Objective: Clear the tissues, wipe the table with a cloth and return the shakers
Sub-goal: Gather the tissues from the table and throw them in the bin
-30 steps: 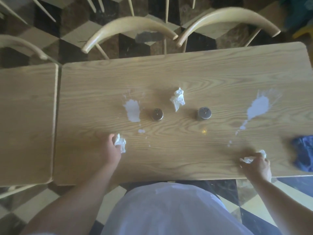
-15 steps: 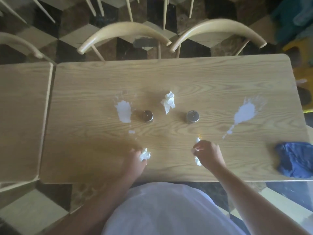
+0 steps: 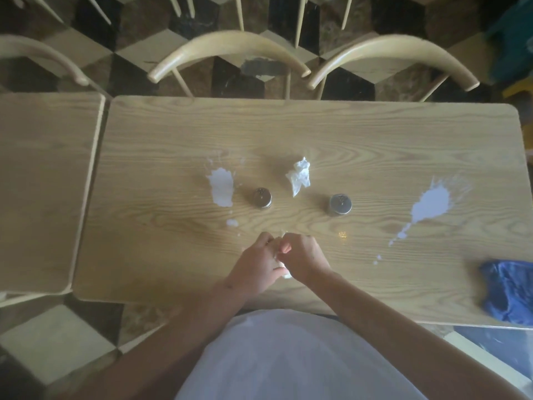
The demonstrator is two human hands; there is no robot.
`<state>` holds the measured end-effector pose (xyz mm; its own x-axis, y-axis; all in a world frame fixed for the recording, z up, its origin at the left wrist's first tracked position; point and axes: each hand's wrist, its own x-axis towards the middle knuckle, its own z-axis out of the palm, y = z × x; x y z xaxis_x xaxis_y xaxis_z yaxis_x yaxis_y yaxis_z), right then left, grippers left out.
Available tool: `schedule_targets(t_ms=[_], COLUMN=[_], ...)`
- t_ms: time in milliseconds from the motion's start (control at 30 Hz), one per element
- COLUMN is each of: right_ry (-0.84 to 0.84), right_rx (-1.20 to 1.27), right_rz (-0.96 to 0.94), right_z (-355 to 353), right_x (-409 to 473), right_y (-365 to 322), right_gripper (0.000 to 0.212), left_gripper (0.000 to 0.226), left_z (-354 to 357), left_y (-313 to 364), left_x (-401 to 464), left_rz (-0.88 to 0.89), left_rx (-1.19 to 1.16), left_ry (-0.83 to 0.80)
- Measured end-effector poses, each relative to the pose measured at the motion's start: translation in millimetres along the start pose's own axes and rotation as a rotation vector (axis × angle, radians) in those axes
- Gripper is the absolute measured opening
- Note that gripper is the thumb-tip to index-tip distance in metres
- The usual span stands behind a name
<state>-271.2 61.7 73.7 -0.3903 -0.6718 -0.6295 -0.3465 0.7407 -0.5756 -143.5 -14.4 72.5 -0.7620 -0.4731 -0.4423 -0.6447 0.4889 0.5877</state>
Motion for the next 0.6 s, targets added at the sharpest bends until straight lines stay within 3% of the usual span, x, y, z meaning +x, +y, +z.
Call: schedule_targets(t_ms=[167,300,367,467,600], right_ry=[0.01,-0.338,-0.229,0.087,0.11], right_rx=[0.015,-0.376,-0.502,-0.523,-0.656], right_rz=[-0.018,-0.108,-0.068,-0.016,0.022], right_z=[-10,-37,-61,-96,-102], right_x=[5,41,74,115,148], right_y=[-8,-16,-22,-35,-44], right_gripper=[0.007,0.015,0.026,0.049,0.059], left_gripper=[0.043,0.021,0.022,0.025,0.045], left_z=[-1,-5,-7,-7,-10], left_y=[-7,-20,-27,-41,-55], left_x=[13,20,22,17,4], left_rz=[0.03,-0.007,-0.043,-0.114,-0.142], left_rx=[0.044,0.073,0.073,0.059,0.03], left_ry=[0.087,0.057,0.066,0.089,0.158])
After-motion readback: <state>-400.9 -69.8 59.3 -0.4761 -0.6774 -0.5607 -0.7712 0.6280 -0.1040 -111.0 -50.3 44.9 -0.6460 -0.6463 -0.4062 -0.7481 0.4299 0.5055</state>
